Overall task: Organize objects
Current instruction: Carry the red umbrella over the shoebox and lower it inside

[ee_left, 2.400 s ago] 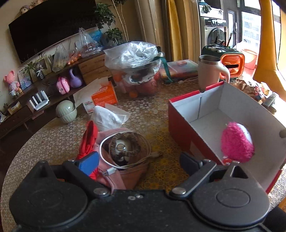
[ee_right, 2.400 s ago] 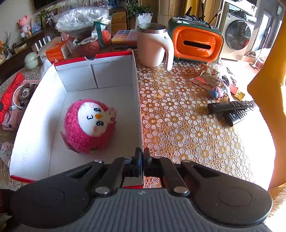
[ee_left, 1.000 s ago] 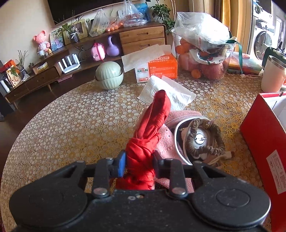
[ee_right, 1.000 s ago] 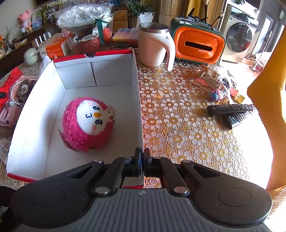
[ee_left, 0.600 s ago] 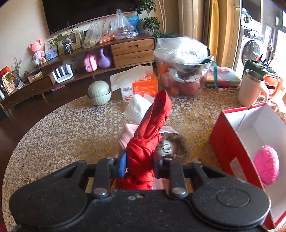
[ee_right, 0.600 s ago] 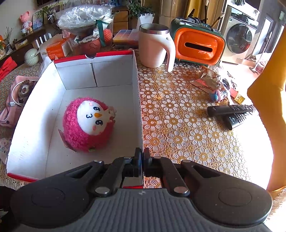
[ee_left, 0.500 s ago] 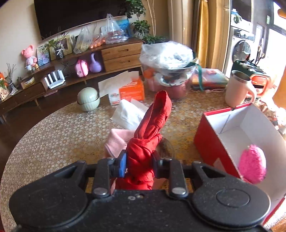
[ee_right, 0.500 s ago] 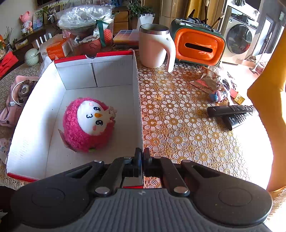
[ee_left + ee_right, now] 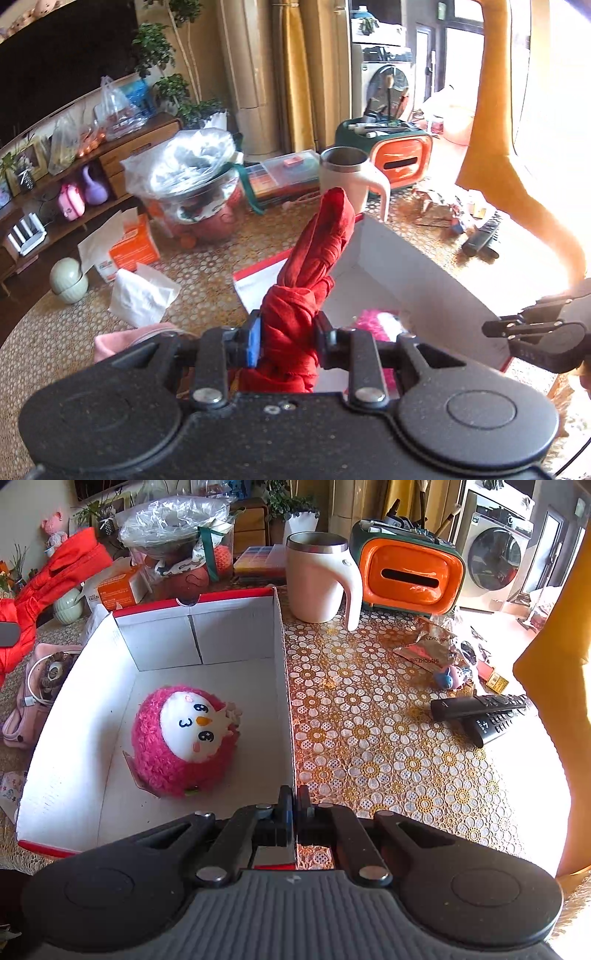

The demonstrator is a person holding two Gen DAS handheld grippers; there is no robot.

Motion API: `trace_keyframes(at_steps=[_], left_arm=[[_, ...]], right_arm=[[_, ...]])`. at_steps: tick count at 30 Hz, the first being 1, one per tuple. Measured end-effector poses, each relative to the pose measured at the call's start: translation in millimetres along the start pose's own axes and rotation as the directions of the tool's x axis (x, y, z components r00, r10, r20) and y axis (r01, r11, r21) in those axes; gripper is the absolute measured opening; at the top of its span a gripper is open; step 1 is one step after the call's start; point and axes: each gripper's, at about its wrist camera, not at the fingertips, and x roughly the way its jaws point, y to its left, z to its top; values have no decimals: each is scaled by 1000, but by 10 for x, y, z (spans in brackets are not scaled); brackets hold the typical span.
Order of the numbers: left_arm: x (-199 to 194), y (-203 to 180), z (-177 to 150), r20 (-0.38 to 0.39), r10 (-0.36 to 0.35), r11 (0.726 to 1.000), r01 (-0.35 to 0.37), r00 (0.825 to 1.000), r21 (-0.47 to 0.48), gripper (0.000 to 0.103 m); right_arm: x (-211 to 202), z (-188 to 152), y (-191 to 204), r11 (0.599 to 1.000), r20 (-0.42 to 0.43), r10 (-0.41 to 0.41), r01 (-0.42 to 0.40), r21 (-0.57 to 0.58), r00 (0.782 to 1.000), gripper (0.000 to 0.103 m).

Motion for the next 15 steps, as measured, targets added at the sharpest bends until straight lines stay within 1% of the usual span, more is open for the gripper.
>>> trace_keyframes(at_steps=[3,6,8,11,15], left_arm=[[65,-213,123,12,-17,999,16,1000,48,27],[165,-392,222,13,-26,997,25,1000,75,27],[261,-512,270,15,-17,995,15,1000,98,27],[457,-629,307,-10,-8,994,9,1000,111,27],[723,-728,312,-43,27,989,-20,999,145,27]], right_arm=[[2,0,-14,1000,0,8,-8,6,1000,1],[4,1,-30,1000,-2,18,-18,13,1000,1],[4,-2,-43,1000,-2,24,-24,18,1000,1],[3,-5,-55,999,-1,31,-31,19,1000,1],[1,-8,-61,999,-3,40,-40,19,999,1]])
